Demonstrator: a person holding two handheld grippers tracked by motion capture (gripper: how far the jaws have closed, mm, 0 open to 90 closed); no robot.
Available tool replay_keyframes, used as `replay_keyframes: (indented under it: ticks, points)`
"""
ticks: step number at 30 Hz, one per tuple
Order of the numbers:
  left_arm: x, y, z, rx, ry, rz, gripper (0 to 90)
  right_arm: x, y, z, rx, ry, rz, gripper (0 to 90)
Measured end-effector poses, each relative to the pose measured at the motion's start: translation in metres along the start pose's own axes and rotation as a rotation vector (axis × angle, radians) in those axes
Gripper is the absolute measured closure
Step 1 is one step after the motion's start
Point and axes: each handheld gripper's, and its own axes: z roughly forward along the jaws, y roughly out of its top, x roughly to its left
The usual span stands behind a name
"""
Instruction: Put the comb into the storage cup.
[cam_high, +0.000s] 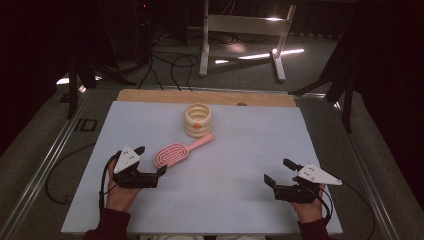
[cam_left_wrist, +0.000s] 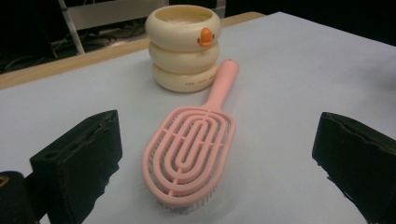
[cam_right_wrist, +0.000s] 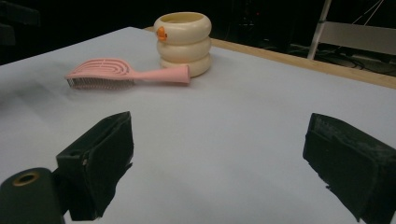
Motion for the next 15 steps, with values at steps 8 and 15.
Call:
replay_keyframes:
  ticks: [8,15]
  points:
    - [-0.005,-0.003,0.011,0.028,-0.021,-0.007,4.4,0.0,-0.001,0.001,0.005,0.004,0.003,8.9]
    - [-0.009,-0.006,0.018,0.051,-0.037,-0.007,9.8,-0.001,-0.001,0.001,0.006,0.003,0.004,8.9]
